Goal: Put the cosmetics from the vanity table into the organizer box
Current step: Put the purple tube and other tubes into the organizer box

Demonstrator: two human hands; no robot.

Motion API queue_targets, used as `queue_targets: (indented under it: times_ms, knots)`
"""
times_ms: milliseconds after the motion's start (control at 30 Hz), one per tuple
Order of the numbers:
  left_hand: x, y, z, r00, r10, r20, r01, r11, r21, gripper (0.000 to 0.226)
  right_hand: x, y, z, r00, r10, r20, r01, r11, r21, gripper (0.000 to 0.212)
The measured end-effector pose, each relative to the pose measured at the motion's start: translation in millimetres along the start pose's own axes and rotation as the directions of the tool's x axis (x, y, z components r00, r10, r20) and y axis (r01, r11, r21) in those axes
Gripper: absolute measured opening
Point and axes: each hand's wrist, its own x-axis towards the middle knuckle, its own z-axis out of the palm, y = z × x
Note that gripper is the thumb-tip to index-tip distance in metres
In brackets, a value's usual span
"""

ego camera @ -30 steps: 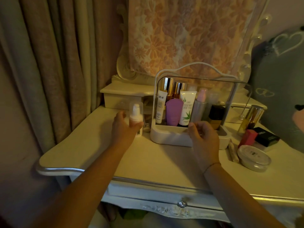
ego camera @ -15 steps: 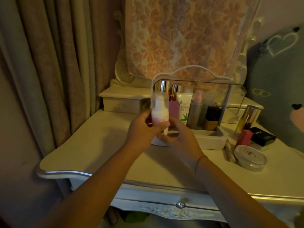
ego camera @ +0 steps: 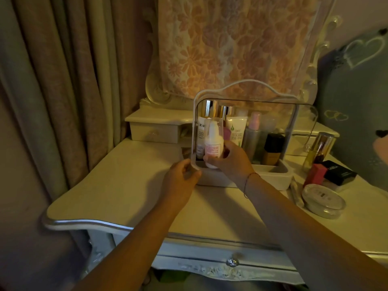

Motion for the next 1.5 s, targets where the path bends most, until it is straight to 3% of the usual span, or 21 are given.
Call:
queue_targets:
  times_ms: [33, 167, 300, 400, 667, 767, 867, 967, 1100, 1167, 1333, 1500]
  knots:
    - [0, -1, -1, 1.0, -0.002, 0.003, 0.002, 1.0, -0.022, 0.017, 2, 1, 1, 1.0, 0.021, -0.003, -0.021, 1.0, 0.0, 0.037]
    - [-1, -1, -1, 1.0, 0.02, -0.003, -0.02, 1.0, 0.005, 0.033, 8, -1, 6, 0.996, 0.088, 0.004, -0.088, 0.996, -0.029, 0.047]
    - [-1, -2, -2, 0.999, 0.031, 0.011, -0.031, 0.999, -0.008, 0.026, 9, -3, 12, 0.998, 0.056, 0.041, -0.047, 0.979, -0.199, 0.04]
    - [0, -3, -3, 0.999, 0.036, 0.014, -0.035, 0.999, -0.011, 0.029, 10, -5, 13, 0.985, 0.116, 0.129, -0.068, 0.942, -0.328, 0.045]
    - [-2, 1, -5, 1.0, -0.005, 0.025, 0.005, 1.0, -0.011, 0.04, 2, -3, 12, 0.988, 0.086, 0.127, -0.026, 0.91, -0.414, 0.043]
    - [1, 2, -7, 0.996, -0.072, -0.049, 0.073, 0.997, 0.012, 0.03, -14, 6, 8, 0.998, 0.046, 0.036, -0.026, 0.901, -0.434, 0.029]
    - [22, -4, -12, 0.974, -0.078, -0.214, 0.116, 0.978, 0.171, 0.024, -36, 19, 1, 0.974, -0.14, -0.179, 0.06, 0.918, -0.391, 0.01]
    - [51, -8, -15, 0.987, -0.061, -0.149, 0.108, 0.937, 0.333, 0.03, -40, 22, -5, 0.943, -0.142, -0.301, 0.057, 0.96, -0.275, 0.016]
    - [71, -12, -12, 0.988, -0.131, 0.086, 0.089, 0.919, 0.384, 0.032, -39, 22, -4, 0.93, -0.166, -0.328, 0.08, 0.962, -0.261, 0.014]
    - [74, -14, -9, 0.983, -0.141, 0.121, 0.084, 0.919, 0.385, 0.03, -38, 23, -4, 0.926, -0.181, -0.332, 0.094, 0.96, -0.262, 0.011]
    - [75, -16, -10, 0.982, -0.168, 0.083, 0.119, 0.901, 0.418, 0.032, -35, 26, -4, 0.92, -0.181, -0.348, 0.091, 0.962, -0.258, 0.008]
    - [68, -17, -25, 0.995, -0.082, -0.051, 0.096, 0.895, 0.437, 0.022, -35, 26, -4, 0.92, -0.177, -0.35, 0.089, 0.963, -0.254, 0.005]
